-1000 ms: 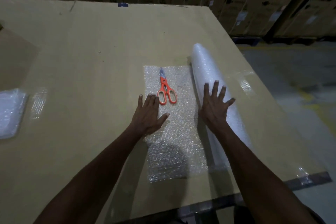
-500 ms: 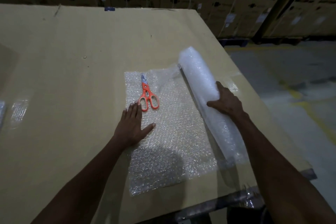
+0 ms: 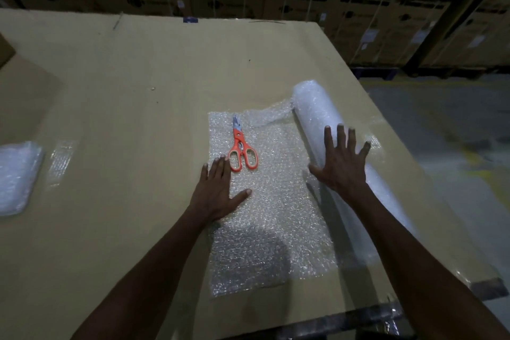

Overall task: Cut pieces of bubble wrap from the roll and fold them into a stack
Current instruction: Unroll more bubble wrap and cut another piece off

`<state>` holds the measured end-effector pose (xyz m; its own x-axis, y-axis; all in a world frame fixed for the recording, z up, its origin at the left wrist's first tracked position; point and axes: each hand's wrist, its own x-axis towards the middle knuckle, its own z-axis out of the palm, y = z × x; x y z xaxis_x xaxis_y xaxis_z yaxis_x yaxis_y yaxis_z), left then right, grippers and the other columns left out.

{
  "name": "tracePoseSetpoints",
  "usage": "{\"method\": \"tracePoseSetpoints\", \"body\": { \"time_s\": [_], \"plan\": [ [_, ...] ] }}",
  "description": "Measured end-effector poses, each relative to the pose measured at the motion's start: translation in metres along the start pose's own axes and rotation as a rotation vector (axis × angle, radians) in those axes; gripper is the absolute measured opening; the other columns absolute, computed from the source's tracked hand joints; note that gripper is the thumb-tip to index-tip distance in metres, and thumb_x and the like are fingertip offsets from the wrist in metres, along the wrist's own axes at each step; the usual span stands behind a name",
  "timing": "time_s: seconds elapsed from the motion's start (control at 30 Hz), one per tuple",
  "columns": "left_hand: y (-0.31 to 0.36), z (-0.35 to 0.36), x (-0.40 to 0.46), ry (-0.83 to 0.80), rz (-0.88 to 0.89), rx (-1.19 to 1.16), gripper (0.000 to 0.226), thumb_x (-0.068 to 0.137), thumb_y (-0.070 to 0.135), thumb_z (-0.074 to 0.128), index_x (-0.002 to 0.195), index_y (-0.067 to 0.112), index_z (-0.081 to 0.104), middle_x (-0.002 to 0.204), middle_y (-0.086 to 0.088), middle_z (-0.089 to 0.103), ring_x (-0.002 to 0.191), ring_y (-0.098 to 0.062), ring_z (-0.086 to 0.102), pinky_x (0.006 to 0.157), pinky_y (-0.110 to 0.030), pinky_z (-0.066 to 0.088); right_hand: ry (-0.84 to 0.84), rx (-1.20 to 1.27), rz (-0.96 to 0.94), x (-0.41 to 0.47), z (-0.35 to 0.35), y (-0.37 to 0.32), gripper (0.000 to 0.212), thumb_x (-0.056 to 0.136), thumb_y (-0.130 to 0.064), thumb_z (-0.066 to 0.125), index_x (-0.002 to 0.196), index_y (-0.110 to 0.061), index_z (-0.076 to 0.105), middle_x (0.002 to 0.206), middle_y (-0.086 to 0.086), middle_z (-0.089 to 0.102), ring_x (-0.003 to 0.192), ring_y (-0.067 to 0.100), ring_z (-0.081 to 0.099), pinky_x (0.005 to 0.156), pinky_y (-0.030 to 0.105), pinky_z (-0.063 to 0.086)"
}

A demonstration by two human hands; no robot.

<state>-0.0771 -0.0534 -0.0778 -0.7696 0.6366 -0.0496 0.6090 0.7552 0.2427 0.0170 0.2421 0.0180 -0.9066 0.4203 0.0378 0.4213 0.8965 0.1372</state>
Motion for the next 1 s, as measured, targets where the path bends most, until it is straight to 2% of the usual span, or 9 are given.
{"method": "tracePoseSetpoints", "body": {
  "time_s": [0.1,0.17,0.27,0.37,0.5,0.7,0.87,0.93,1.0],
  "plan": [
    [-0.003,-0.002,0.002,0.0,0.005,0.0,0.108,0.089,0.084,0.015,0.158,0.003,-0.003,0.166,-0.015,-0.004,0.154,-0.026,-0.006,0.123,-0.05,-0.006,0.003,0.107,-0.074,0.003,-0.007,-0.039,0.089,0.094,-0.057,0.057,0.16,-0.012,0.019,0.167,0.016,0.019,0.154,0.037,0.017,0.117,0.064,0.02],
    [-0.008,-0.003,0.004,-0.001,0.005,0.006,0.108,0.088,0.085,0.014,0.158,0.004,-0.002,0.167,-0.014,-0.003,0.154,-0.024,-0.007,0.123,-0.051,-0.007,0.011,0.221,-0.14,0.004,-0.012,-0.069,0.074,0.097,-0.048,0.058,0.154,-0.008,0.033,0.16,0.017,0.036,0.145,0.035,0.035,0.114,0.054,0.035],
    [-0.019,-0.005,0.003,-0.016,0.005,0.022,0.107,0.088,0.085,0.014,0.159,0.006,-0.001,0.167,-0.01,-0.006,0.154,-0.021,-0.01,0.123,-0.052,-0.009,-0.01,0.359,-0.215,0.006,-0.012,-0.113,0.052,0.1,-0.038,0.057,0.141,-0.007,0.051,0.139,0.016,0.057,0.123,0.034,0.056,0.092,0.042,0.049],
    [-0.027,-0.006,0.001,-0.02,0.009,0.042,0.105,0.089,0.084,0.016,0.159,0.008,-0.001,0.167,-0.009,-0.008,0.154,-0.02,-0.011,0.122,-0.053,-0.009,-0.03,0.452,-0.244,0.011,-0.005,-0.152,0.034,0.099,-0.036,0.057,0.121,-0.011,0.066,0.115,0.013,0.068,0.101,0.032,0.066,0.076,0.035,0.048],
    [-0.028,-0.004,0.003,-0.008,0.009,0.036,0.106,0.088,0.085,0.017,0.16,0.008,0.001,0.167,-0.009,-0.006,0.154,-0.02,-0.01,0.122,-0.052,-0.009,-0.045,0.459,-0.17,0.017,0.009,-0.186,0.036,0.1,-0.038,0.057,0.112,-0.007,0.069,0.103,0.015,0.07,0.088,0.031,0.069,0.071,0.034,0.05],
    [-0.028,-0.003,0.003,-0.022,0.02,-0.004,0.107,0.086,0.086,0.016,0.16,0.01,-0.002,0.167,-0.007,-0.011,0.153,-0.019,-0.013,0.121,-0.051,-0.013,-0.165,0.53,0.048,0.039,0.013,-0.19,0.045,0.088,-0.036,0.078,0.117,-0.004,0.063,0.113,0.016,0.07,0.099,0.033,0.07,0.079,0.035,0.052],
    [-0.028,-0.003,0.003,0.014,0.029,0.02,0.107,0.088,0.085,0.02,0.159,0.007,0.002,0.167,-0.01,-0.006,0.154,-0.02,-0.008,0.122,-0.05,-0.012,-0.294,0.579,0.122,0.051,0.005,-0.181,0.047,0.076,-0.032,0.088,0.105,-0.002,0.066,0.096,0.014,0.071,0.088,0.03,0.07,0.067,0.031,0.047],
    [-0.028,-0.003,0.004,0.008,0.031,0.027,0.109,0.087,0.086,0.019,0.159,0.006,0.002,0.167,-0.011,-0.006,0.154,-0.022,-0.008,0.122,-0.051,-0.01,-0.351,0.816,0.19,0.05,0.001,-0.171,0.031,0.08,-0.028,0.084,0.088,0.0,0.071,0.078,0.014,0.069,0.069,0.027,0.066,0.06,0.031,0.049],
    [-0.028,-0.003,0.005,-0.003,0.033,0.038,0.11,0.086,0.086,0.017,0.159,0.005,0.001,0.167,-0.012,-0.007,0.154,-0.023,-0.008,0.122,-0.052,-0.01,-0.414,1.193,0.305,0.04,-0.004,-0.155,0.014,0.085,-0.008,0.077,0.079,0.002,0.07,0.067,0.015,0.067,0.056,0.025,0.062,0.05,0.027,0.049]
  ]
}}
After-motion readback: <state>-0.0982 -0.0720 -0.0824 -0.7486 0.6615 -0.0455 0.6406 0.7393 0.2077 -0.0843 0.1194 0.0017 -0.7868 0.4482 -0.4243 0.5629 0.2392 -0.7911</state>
